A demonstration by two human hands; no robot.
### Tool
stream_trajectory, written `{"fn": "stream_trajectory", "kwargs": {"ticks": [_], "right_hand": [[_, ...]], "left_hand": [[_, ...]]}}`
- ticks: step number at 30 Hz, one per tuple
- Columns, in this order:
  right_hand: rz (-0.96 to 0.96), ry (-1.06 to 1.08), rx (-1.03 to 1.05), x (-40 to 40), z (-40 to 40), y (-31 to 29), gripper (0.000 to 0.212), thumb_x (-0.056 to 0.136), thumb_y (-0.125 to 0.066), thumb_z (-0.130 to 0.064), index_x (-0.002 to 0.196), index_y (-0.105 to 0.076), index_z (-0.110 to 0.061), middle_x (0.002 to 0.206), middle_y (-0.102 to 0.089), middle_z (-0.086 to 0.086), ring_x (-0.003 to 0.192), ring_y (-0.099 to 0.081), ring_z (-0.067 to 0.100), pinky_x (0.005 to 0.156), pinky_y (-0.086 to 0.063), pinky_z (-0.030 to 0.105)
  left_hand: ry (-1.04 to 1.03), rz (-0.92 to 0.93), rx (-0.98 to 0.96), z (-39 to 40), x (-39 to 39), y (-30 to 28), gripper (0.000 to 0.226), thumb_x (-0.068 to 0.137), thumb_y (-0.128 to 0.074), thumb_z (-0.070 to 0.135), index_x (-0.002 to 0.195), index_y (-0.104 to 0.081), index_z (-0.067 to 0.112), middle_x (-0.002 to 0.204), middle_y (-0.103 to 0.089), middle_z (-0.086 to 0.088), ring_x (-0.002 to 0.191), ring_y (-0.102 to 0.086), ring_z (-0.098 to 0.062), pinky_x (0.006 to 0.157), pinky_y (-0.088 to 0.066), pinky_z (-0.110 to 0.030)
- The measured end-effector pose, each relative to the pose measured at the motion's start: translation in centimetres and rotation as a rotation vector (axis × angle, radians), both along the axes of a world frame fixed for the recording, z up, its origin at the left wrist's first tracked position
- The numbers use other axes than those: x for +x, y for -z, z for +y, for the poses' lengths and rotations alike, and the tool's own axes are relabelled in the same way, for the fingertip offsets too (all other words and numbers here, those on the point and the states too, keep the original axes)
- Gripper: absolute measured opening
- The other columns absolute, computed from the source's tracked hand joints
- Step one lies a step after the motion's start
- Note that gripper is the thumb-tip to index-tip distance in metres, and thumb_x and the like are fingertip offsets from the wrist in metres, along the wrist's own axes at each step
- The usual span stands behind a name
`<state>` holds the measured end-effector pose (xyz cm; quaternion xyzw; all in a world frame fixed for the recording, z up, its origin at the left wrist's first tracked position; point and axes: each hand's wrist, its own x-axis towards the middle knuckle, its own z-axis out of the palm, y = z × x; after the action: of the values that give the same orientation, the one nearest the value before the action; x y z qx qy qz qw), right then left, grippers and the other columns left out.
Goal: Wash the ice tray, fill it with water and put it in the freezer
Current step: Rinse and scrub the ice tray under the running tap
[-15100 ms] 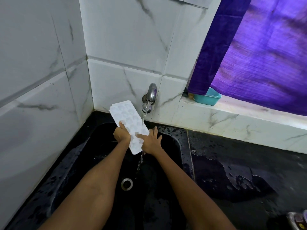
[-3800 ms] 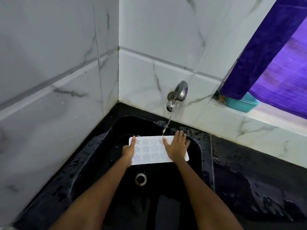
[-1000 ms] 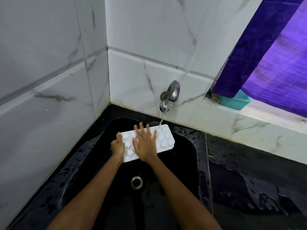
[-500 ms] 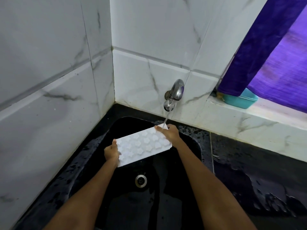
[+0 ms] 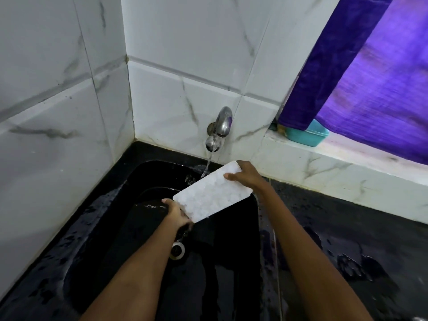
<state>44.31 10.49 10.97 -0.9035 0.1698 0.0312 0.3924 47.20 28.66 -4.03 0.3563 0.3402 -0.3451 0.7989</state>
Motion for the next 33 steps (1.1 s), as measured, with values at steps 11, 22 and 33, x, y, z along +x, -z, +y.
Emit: {"fn": "stream_trajectory", "kwargs": {"ticks": [11, 22, 33], "right_hand": [[0.055, -0.078, -0.454, -2.8, -1.2, 3.5, 0.031, 0.079, -0.059, 0.001, 0.109, -0.066, 0.003, 0.122, -0.06, 0.025, 0.114, -0.057, 0.034, 0.093, -0.041, 0.033], [-0.028, 0.536, 0.268, -3.7, 0.3, 4.5, 0.031, 0.093, -0.045, -0.012, 0.121, -0.052, 0.0, 0.12, -0.057, 0.017, 0.089, -0.052, 0.026, 0.067, -0.043, 0.029], [0.111, 0.428, -0.714, -5.2, -0.3, 2.8, 0.051, 0.097, -0.034, -0.03, 0.138, -0.033, 0.0, 0.143, -0.038, 0.023, 0.133, -0.033, 0.038, 0.107, -0.027, 0.048]], "left_hand": [[0.021, -0.157, 0.096, 1.0, 1.6, -0.4, 0.041, 0.098, -0.036, -0.002, 0.138, -0.037, -0.011, 0.123, -0.058, -0.026, 0.103, -0.06, -0.035, 0.091, -0.047, -0.041], [0.378, -0.333, 0.055, 5.2, -0.2, -3.4, 0.031, 0.095, -0.038, 0.005, 0.122, -0.052, 0.006, 0.086, -0.076, -0.012, 0.081, -0.072, -0.029, 0.072, -0.057, -0.039], [0.189, -0.337, 0.557, -2.1, -2.4, -5.0, 0.065, 0.087, -0.058, 0.051, 0.119, -0.057, -0.005, 0.123, -0.061, -0.019, 0.109, -0.061, -0.033, 0.087, -0.049, -0.035]]}}
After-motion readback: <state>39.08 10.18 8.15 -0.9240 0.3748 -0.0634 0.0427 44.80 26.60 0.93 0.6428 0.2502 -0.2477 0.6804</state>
